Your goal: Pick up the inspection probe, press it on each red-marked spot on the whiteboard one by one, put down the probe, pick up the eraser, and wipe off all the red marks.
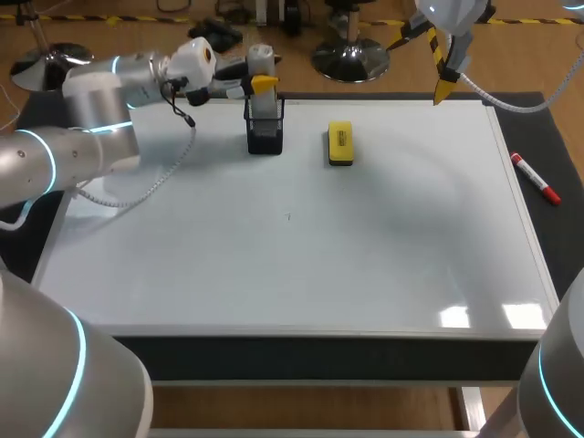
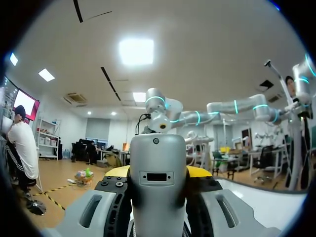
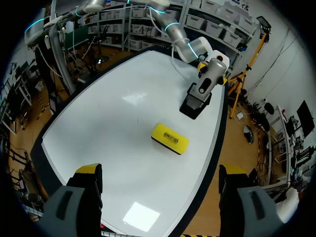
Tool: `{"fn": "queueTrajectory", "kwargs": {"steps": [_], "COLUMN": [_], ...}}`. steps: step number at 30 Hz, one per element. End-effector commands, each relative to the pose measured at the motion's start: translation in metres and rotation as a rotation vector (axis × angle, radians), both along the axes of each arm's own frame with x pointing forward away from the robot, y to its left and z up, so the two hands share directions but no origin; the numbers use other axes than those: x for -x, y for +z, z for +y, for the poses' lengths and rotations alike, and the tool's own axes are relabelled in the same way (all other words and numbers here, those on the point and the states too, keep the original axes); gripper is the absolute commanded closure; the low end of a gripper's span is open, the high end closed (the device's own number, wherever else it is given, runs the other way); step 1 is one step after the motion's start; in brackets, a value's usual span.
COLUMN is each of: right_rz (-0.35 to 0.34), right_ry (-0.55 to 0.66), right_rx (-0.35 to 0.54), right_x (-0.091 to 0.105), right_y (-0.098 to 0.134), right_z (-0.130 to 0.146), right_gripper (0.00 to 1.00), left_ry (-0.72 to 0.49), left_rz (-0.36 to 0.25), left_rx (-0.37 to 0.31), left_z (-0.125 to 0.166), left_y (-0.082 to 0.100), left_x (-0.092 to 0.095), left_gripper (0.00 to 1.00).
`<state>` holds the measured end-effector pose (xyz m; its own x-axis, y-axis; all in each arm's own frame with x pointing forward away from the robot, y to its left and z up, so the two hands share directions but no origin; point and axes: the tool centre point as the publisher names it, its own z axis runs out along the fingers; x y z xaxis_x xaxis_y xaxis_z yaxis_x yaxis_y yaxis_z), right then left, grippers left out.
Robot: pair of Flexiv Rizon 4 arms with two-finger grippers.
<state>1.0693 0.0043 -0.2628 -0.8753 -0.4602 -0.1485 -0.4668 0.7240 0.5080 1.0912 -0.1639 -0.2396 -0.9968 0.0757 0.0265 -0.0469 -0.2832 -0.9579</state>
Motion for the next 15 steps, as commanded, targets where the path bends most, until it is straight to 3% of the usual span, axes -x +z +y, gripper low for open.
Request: {"fn": "queueTrajectory", "kwargs": {"steps": [1, 15], "right_rz": [0.001, 0.001], "right_ry": [0.002, 0.002], "right_rx": [0.005, 0.005], "right_x": [-0.0006, -0.0006], "right_y": [0.0009, 0.0009], "right_z": [-0.0006, -0.0006], "right_gripper": [0.0, 0.0], "left_ry": [-0.018, -0.033], "left_rz": [-0.003, -0.008], "left_rx": [0.012, 0.006], "left_z": [-0.0011, -0.0025], "left_y": [-0.0087, -0.0161], "left_x": [-0.0059, -0.0043], "left_gripper": [1.0, 1.0]}}
